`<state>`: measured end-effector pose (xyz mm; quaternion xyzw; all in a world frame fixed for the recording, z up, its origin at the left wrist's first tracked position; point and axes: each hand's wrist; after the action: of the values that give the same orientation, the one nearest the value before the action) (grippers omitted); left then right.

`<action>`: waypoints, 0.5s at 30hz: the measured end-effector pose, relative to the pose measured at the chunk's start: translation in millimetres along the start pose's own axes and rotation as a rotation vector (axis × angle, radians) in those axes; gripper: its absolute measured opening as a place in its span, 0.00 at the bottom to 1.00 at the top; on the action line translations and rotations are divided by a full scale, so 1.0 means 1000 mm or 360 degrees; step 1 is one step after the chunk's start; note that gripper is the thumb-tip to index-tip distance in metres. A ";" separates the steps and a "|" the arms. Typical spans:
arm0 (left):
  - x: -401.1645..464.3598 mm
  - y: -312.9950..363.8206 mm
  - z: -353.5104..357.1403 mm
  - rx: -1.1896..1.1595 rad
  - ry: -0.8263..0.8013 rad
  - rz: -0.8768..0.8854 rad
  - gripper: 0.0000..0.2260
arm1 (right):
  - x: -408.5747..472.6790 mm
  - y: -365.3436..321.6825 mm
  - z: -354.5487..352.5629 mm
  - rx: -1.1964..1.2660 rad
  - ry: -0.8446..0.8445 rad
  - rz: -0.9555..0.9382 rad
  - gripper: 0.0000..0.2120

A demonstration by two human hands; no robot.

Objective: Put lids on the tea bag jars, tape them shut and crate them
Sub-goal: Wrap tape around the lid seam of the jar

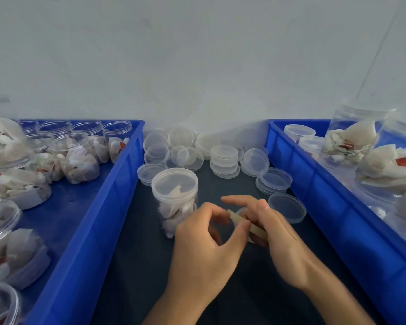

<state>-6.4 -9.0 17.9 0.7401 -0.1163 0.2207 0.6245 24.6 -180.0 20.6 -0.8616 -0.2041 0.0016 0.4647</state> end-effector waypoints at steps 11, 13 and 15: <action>0.003 0.000 0.001 -0.0227 -0.0125 -0.0181 0.07 | 0.001 0.004 0.003 -0.0088 -0.0020 -0.0016 0.32; 0.004 0.000 0.001 -0.0185 -0.0124 -0.0130 0.08 | 0.002 0.006 0.002 -0.0121 -0.0011 -0.0020 0.31; 0.004 0.000 0.001 -0.0138 -0.0130 -0.0066 0.08 | 0.002 0.008 0.001 -0.0143 0.0000 -0.0027 0.30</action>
<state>-2.7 -9.4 19.3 0.7229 -0.1359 0.1721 0.6552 29.1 -182.3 13.7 -0.8799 -0.2112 -0.0113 0.4255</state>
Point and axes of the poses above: each hand's wrist, its own x-axis towards the middle knuckle, its own z-axis out of the palm, y = z × x, and after that the axes turned 12 degrees about -x, right-handed
